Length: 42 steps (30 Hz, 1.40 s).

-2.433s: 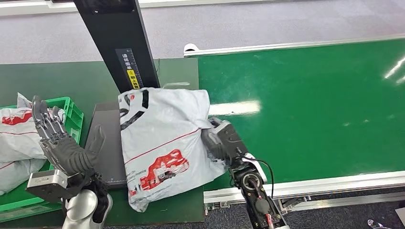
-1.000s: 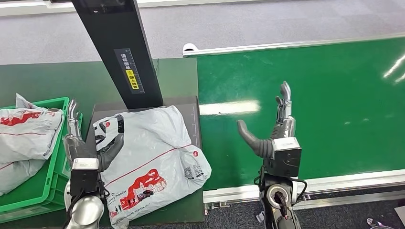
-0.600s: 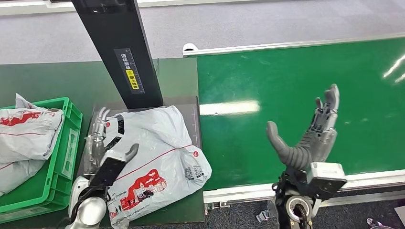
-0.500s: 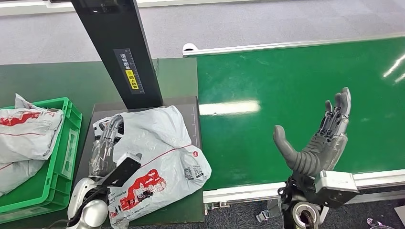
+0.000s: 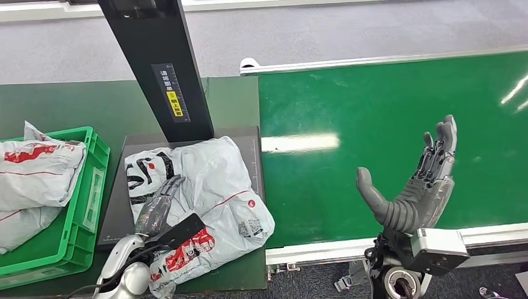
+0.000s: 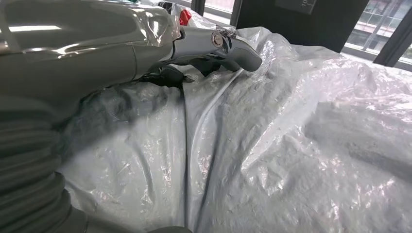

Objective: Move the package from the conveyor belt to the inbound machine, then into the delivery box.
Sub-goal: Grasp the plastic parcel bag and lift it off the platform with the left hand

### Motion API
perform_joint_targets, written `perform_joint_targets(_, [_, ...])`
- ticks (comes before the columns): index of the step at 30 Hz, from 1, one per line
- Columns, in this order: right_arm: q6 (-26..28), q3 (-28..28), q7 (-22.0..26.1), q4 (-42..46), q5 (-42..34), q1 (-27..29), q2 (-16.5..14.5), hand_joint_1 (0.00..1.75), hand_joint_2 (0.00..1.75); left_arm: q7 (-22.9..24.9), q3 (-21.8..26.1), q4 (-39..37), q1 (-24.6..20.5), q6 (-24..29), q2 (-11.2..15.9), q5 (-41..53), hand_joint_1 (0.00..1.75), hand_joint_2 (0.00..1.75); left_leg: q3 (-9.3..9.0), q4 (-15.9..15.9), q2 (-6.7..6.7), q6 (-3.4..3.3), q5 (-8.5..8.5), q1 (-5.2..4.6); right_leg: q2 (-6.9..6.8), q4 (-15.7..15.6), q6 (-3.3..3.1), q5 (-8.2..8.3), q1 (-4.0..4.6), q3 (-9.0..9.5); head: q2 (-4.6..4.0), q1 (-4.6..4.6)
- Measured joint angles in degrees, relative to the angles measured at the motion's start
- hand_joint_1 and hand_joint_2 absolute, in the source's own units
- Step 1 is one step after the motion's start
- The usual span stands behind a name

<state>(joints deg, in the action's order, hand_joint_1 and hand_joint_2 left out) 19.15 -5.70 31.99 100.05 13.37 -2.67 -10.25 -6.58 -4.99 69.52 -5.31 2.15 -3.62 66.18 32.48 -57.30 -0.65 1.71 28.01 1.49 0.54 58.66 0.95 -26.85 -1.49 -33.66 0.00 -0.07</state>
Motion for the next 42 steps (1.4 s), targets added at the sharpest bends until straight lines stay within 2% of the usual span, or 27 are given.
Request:
perform_joint_targets(2, [0.0, 0.1, -0.1, -0.1, 0.0, -0.1, 0.0, 0.00, 1.75, 0.0, -0.1, -0.4, -0.2, -0.3, 0.1, -0.1, 1.18, 1.75, -0.04, 0.0, 0.00, -0.01, 0.00, 0.00, -0.01, 0.0, 0.00, 0.00, 0.00, 0.05, 0.00, -0.01])
perform_joint_targets(3, [0.0, 0.1, -0.2, -0.2, 0.0, -0.1, 0.0, 0.00, 1.75, 0.0, -0.2, -0.5, -0.2, -0.4, 0.1, -0.1, 1.31, 1.75, -0.05, 0.0, 0.00, -0.01, -0.01, 0.00, -0.02, 0.0, 0.00, 0.00, 0.00, 0.07, 0.00, 0.00])
perform_joint_targets(8, [0.0, 0.2, -0.2, -0.7, 0.3, -0.3, 0.0, 0.00, 1.75, 0.0, -0.5, -1.0, -0.5, -0.5, 0.1, -0.1, 1.34, 1.75, -0.11, 0.0, 0.00, -0.03, -0.06, 0.00, -0.01, 0.0, 0.00, 0.01, 0.00, 0.14, 0.00, 0.01])
perform_joint_targets(11, [0.0, 0.2, -0.2, -0.9, 0.3, -0.5, 0.0, 0.00, 1.75, 0.0, -0.6, -1.1, -0.7, -0.5, 0.2, -0.1, 1.57, 1.75, -0.13, 0.0, 0.00, -0.03, -0.06, 0.00, -0.01, 0.0, 0.00, 0.02, 0.00, 0.15, 0.00, 0.01])
perform_joint_targets(13, [0.0, 0.2, -0.3, -1.0, 0.3, -0.5, 0.0, 0.00, 1.75, 0.0, -0.6, -1.1, -0.9, -0.5, 0.2, -0.1, 1.67, 1.75, -0.13, 0.0, 0.00, -0.03, -0.07, 0.00, -0.01, 0.0, 0.01, 0.02, 0.00, 0.15, 0.00, 0.01])
perform_joint_targets(18, [0.0, 0.4, -0.4, -1.5, 0.3, -0.8, 0.0, 0.00, 1.75, 0.0, -0.7, -1.4, -1.2, -0.5, 0.2, -0.2, 1.64, 1.75, -0.12, 0.0, 0.00, -0.03, -0.06, 0.00, -0.01, 0.0, 0.01, 0.02, 0.00, 0.15, 0.00, 0.01])
perform_joint_targets(21, [0.1, 0.4, -0.4, -1.8, 0.2, -0.9, 0.0, 0.00, 1.75, -0.3, -0.7, -1.4, -1.3, -0.3, 0.2, -0.5, 1.69, 1.75, -0.12, 0.0, 0.00, -0.03, -0.06, 0.00, -0.01, 0.0, 0.01, 0.02, 0.00, 0.14, 0.00, 0.01])
perform_joint_targets(26, [0.2, 0.4, -0.4, -2.0, 0.0, -0.9, 0.0, 0.00, 1.75, -3.5, -0.6, -0.7, -0.4, 2.5, 0.3, -2.5, 1.75, 1.75, -0.10, 0.0, 0.01, -0.03, -0.06, 0.00, 0.00, 0.0, 0.01, 0.02, 0.00, 0.09, 0.00, 0.01])
perform_joint_targets(33, [0.3, 0.5, -0.5, -2.0, -0.9, -0.9, 0.0, 0.00, 1.75, -12.4, -1.3, 7.7, 2.3, 9.6, 0.2, -13.0, 1.75, 1.75, 0.11, 0.0, 0.01, -0.02, -0.07, 0.00, 0.01, 0.0, 0.01, 0.03, 0.01, -0.15, 0.00, 0.01])
perform_joint_targets(39, [0.3, 0.7, -0.5, -2.2, -1.0, -1.1, 0.0, 0.00, 1.75, -13.8, -1.5, 13.4, 3.1, 10.6, 0.1, -15.8, 1.75, 1.75, 0.17, 0.0, 0.01, -0.02, -0.07, 0.00, 0.01, 0.0, 0.01, 0.03, 0.01, -0.22, 0.00, 0.01])
perform_joint_targets(42, [0.4, 0.7, -0.5, -2.3, -1.0, -1.1, 0.0, 0.00, 1.75, -15.6, -1.6, 15.3, 3.7, 12.8, 0.1, -18.2, 1.75, 1.75, 0.18, 0.0, 0.02, -0.02, -0.07, 0.01, 0.01, 0.0, 0.01, 0.03, 0.01, -0.24, 0.00, 0.01])
